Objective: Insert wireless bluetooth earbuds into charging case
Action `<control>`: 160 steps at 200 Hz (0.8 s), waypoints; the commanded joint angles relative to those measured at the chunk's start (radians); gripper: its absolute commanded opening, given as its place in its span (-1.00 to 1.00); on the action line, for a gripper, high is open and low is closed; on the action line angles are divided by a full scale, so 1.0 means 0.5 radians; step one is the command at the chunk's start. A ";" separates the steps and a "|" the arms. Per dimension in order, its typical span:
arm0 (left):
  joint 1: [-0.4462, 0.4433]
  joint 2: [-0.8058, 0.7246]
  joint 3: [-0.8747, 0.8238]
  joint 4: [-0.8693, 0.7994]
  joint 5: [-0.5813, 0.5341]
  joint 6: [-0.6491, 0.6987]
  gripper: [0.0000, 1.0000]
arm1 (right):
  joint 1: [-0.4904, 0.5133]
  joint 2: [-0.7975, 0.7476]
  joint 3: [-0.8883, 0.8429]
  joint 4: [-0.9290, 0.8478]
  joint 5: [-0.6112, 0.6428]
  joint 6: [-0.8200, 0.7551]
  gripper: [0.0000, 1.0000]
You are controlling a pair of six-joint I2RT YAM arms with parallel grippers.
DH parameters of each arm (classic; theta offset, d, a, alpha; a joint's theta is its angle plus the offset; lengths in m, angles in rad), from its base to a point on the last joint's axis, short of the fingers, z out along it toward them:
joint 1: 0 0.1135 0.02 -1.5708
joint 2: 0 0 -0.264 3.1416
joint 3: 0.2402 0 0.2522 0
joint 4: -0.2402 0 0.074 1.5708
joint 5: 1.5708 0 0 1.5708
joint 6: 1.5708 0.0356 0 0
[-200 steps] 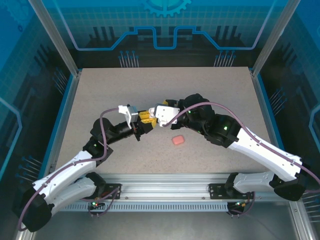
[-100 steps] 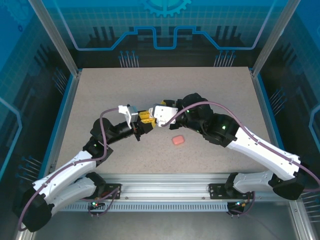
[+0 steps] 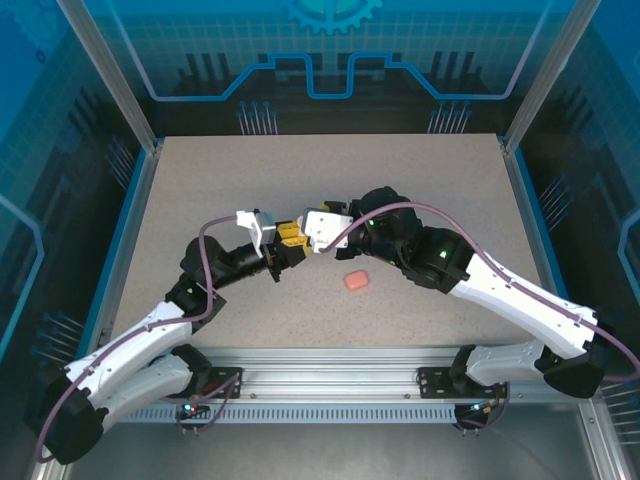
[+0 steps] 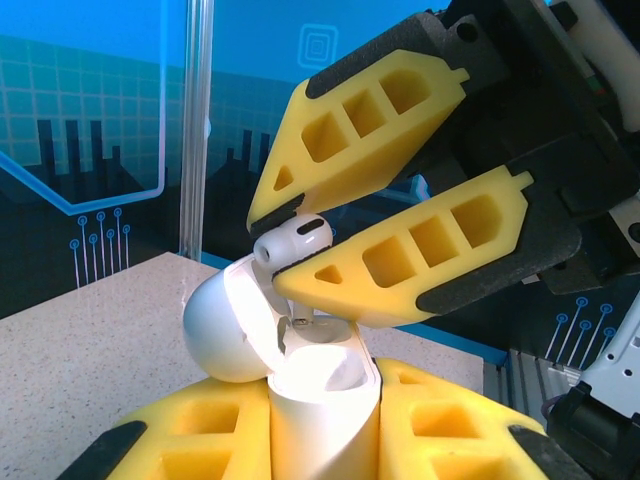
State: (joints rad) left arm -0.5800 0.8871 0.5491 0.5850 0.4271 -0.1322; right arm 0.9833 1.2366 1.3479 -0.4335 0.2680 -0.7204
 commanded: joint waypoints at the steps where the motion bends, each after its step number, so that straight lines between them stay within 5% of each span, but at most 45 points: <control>1: -0.020 -0.052 0.034 0.115 0.016 -0.005 -1.00 | 0.029 -0.006 0.043 -0.115 -0.089 0.089 -0.55; 160: -0.018 -0.062 -0.001 0.142 0.019 0.007 -1.00 | 0.016 0.028 0.148 -0.213 -0.247 0.209 -0.39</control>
State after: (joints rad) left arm -0.5838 0.8776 0.5488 0.5823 0.4343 -0.1322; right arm 0.9829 1.2411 1.3918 -0.5007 0.1799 -0.6422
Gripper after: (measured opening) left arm 0.232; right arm 0.298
